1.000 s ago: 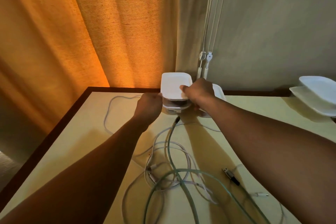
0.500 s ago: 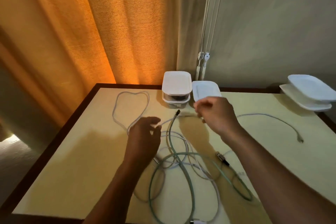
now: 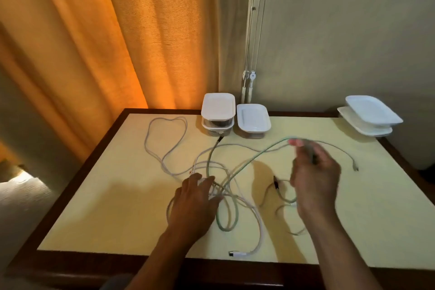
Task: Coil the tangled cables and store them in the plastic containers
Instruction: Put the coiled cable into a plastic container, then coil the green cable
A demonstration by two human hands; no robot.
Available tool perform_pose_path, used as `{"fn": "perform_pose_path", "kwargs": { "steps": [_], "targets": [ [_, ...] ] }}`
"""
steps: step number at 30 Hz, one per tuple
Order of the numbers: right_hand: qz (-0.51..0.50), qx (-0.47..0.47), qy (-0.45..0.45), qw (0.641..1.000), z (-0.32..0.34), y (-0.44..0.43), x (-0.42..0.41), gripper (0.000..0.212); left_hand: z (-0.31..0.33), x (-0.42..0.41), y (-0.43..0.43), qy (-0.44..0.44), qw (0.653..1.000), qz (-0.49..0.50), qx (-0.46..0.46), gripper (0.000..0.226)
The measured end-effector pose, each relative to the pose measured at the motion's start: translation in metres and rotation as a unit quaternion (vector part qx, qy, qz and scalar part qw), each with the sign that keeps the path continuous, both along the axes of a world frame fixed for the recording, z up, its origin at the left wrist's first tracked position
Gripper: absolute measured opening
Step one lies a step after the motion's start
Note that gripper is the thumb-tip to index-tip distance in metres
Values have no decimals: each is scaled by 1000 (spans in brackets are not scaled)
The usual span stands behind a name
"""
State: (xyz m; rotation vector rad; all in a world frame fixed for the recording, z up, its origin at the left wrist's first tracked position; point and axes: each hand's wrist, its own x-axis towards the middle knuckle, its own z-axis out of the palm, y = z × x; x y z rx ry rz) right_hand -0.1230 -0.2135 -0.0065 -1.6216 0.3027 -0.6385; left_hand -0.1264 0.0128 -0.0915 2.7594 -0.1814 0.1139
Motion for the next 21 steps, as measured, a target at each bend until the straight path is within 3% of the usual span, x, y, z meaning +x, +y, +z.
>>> {"fn": "perform_pose_path", "kwargs": {
  "steps": [4,8,12,15,17,19,21],
  "targets": [
    [-40,165,-127,977,41,-18,-7,23,-2,6,4,22,999,17,15,46],
    [1,179,-149,973,56,-29,-12,30,5,9,6,11,1000,-2,21,28],
    [30,169,-153,973,54,-32,-13,24,18,17,0,-25,998,-44,35,12],
    [42,90,-111,989,37,-38,-5,23,27,24,-1,-75,994,-83,-10,7],
    [46,-58,-41,996,22,-42,4,23,43,31,-3,-126,985,-105,-49,6],
    [59,-197,71,976,7,-40,11,30,68,38,-5,-152,978,-119,-77,9],
    [70,-285,125,948,2,-34,9,44,97,45,-10,-150,973,-126,-123,13]
  ]
}}
